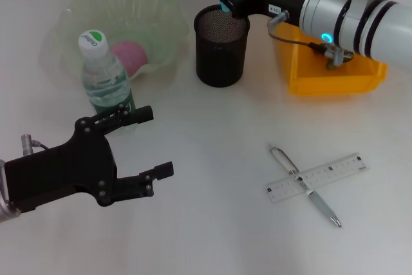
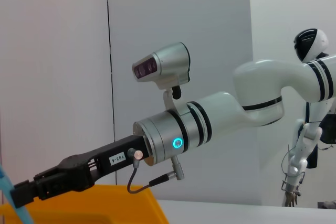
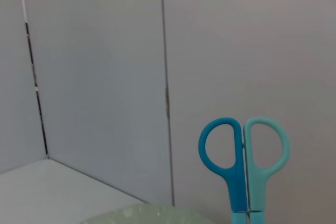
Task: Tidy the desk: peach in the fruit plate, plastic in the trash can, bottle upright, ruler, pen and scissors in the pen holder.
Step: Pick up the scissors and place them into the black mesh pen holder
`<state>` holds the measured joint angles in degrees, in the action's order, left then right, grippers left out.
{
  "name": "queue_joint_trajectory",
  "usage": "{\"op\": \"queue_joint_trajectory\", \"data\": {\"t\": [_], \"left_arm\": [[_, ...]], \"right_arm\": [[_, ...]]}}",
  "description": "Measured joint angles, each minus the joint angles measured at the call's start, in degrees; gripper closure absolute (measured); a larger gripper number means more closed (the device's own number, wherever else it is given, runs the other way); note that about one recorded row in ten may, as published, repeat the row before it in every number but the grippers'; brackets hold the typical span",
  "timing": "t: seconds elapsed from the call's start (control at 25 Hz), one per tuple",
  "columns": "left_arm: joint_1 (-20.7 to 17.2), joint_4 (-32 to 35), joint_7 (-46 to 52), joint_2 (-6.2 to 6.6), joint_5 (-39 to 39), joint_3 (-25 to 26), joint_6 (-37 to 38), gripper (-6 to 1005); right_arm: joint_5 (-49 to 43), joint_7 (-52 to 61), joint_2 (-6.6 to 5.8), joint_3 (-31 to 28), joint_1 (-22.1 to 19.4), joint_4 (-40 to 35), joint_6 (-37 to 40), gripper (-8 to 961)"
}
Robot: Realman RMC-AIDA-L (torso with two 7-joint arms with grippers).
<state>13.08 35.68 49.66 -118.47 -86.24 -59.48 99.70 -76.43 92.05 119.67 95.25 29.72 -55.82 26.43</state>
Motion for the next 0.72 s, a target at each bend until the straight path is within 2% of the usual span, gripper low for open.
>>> {"op": "queue_joint_trajectory", "data": {"t": [0.2,0.4,0.72], "left_arm": [[0.0,0.0,0.0,-0.06,0.0,0.0,0.0,133],[0.0,0.0,0.0,-0.08,0.0,0.0,0.2,133],[-0.3,0.0,0.0,-0.09,0.2,0.4,0.4,133]], "right_arm": [[0.1,-0.1,0.03,0.0,0.1,1.5,-0.1,755],[1.6,-0.1,0.04,0.0,1.2,4.4,0.5,702],[2.4,-0.5,0.08,0.0,-2.6,0.7,2.8,618]]}}
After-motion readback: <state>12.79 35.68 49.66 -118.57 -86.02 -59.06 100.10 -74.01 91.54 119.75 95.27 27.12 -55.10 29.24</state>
